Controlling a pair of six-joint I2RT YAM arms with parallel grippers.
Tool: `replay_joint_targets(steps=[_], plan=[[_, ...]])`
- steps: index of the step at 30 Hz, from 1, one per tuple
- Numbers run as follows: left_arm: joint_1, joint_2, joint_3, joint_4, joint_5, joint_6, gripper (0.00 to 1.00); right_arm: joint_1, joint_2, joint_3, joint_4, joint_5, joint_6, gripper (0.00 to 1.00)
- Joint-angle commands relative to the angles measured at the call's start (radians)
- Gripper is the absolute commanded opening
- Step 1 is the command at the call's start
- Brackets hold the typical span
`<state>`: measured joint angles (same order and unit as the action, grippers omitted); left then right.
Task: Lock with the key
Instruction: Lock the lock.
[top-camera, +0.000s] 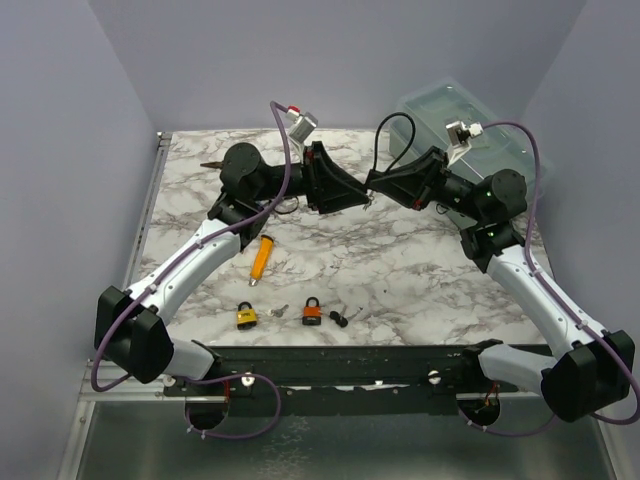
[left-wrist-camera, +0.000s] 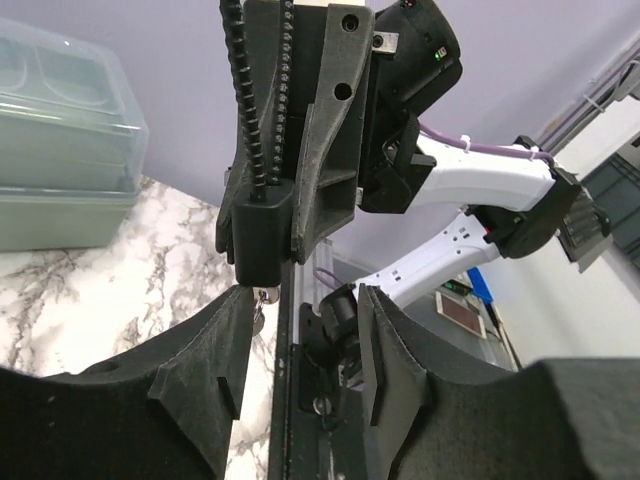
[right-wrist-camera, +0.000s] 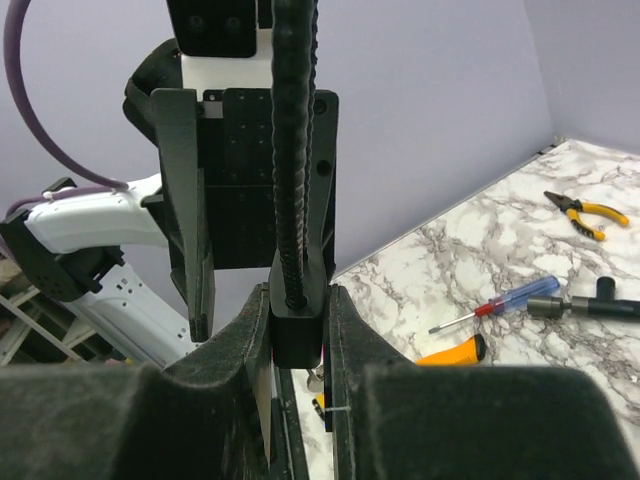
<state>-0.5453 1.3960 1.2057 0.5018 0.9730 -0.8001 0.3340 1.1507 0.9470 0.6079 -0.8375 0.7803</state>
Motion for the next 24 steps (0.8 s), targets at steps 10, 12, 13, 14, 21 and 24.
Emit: replay_joint_targets(steps=[10, 12, 13, 14, 21, 24], plan=[[-0.055, -0.032, -0.002, -0.037, -0.225, 0.207, 0.41, 0.007, -0.006, 0.021, 0.023, 0.018, -0.036, 0.00], [-0.064, -0.023, 0.005, -0.037, -0.225, 0.207, 0.40, 0.007, -0.005, 0.017, 0.030, 0.013, -0.031, 0.00], [-0.071, -0.020, 0.008, -0.037, -0.223, 0.208, 0.40, 0.006, -0.004, 0.018, 0.035, 0.010, -0.027, 0.00], [-0.075, -0.017, 0.010, -0.037, -0.223, 0.208, 0.40, 0.006, -0.003, 0.017, 0.037, 0.009, -0.025, 0.00], [-0.085, -0.002, 0.014, -0.039, -0.246, 0.193, 0.40, 0.007, 0.004, 0.025, 0.050, 0.007, -0.009, 0.00], [-0.085, 0.004, 0.016, -0.041, -0.248, 0.188, 0.37, 0.007, 0.004, 0.021, 0.059, 0.006, -0.002, 0.00]])
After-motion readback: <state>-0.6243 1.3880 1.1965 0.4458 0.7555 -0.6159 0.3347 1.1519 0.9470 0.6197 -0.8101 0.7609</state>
